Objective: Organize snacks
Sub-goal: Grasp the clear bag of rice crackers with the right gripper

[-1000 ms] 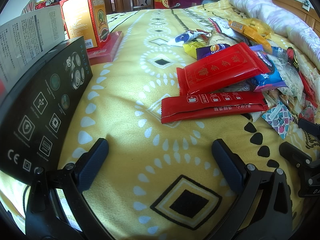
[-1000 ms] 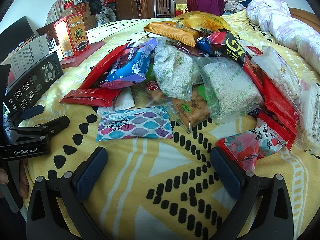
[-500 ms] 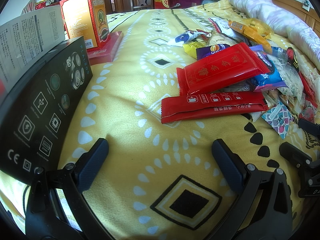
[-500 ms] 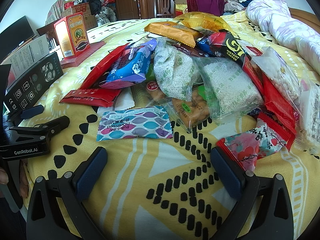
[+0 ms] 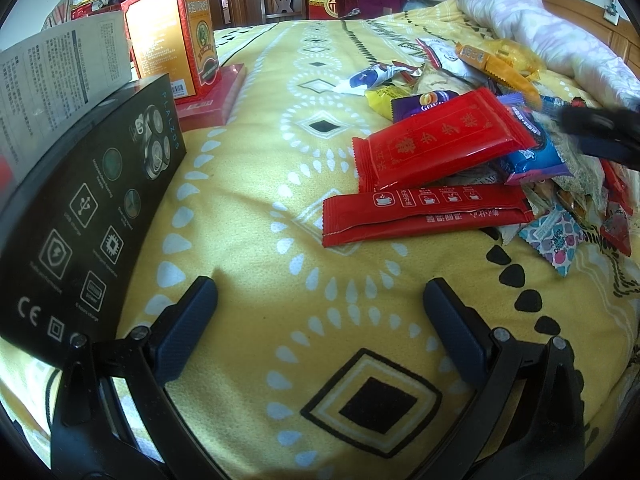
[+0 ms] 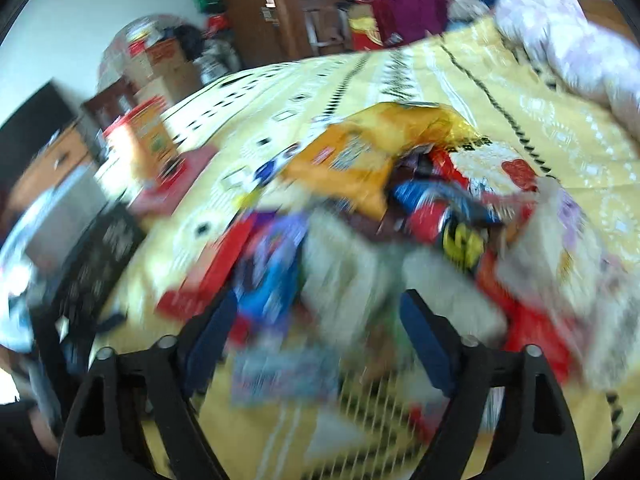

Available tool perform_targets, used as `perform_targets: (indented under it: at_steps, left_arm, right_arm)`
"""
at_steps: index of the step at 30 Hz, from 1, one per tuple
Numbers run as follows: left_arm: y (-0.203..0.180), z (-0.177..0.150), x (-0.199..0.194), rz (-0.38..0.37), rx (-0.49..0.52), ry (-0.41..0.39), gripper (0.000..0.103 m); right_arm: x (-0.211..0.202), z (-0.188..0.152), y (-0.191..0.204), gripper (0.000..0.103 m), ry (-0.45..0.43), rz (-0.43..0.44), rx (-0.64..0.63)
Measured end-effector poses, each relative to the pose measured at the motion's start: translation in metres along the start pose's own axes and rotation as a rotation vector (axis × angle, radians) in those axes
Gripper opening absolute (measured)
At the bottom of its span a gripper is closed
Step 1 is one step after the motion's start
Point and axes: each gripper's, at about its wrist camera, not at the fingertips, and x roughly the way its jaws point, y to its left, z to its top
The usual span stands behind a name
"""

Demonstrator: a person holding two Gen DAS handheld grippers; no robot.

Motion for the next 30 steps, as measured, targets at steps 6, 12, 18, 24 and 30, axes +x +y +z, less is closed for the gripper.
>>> perform_targets:
  at_steps: [6, 12, 18, 24, 30]
  left_arm:
    - [0.000, -0.004, -0.006, -0.011, -0.003, -0.010, 0.103]
    - [0.000, -0.004, -0.006, -0.017, -0.007, -0.012, 0.103]
    - [0.000, -0.004, -0.006, -0.016, -0.006, -0.011, 0.103]
    - [0.004, -0.006, -0.012, -0.060, -0.008, -0.008, 0.103]
    - [0.007, -0.002, -0.026, -0.092, -0.049, 0.004, 0.103]
  right_arm:
    - [0.044, 0.014, 0.014, 0.070, 0.100, 0.097, 0.003]
    - [0.010, -0.047, 0.068, 0.050, 0.209, 0.215, -0.242]
    - [-0.033, -0.075, 0.046, 0.049, 0.157, 0.145, -0.145]
    - [-0.035, -0.077, 0.035, 0.051, 0.189, 0.093, -0.153]
    - [-0.018, -0.086, 0.038, 0.059, 0.209, 0.070, -0.164]
